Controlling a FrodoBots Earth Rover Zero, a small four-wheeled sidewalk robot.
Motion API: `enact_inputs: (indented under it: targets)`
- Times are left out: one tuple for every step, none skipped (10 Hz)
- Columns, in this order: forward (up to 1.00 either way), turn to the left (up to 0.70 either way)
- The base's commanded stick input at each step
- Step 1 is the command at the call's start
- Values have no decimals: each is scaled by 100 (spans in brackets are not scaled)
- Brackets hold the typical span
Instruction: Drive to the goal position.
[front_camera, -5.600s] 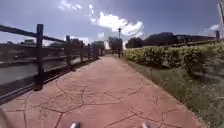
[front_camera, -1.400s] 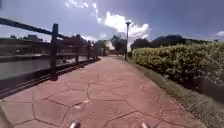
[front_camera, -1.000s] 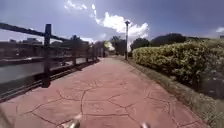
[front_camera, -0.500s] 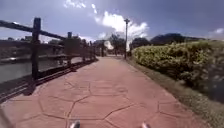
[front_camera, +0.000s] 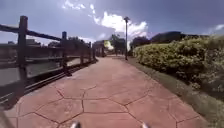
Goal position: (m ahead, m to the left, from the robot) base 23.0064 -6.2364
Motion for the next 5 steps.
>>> enact_inputs:
  targets:
    - [85, 0]
    - [85, 0]
    - [85, 0]
    - [85, 0]
    - [85, 0]
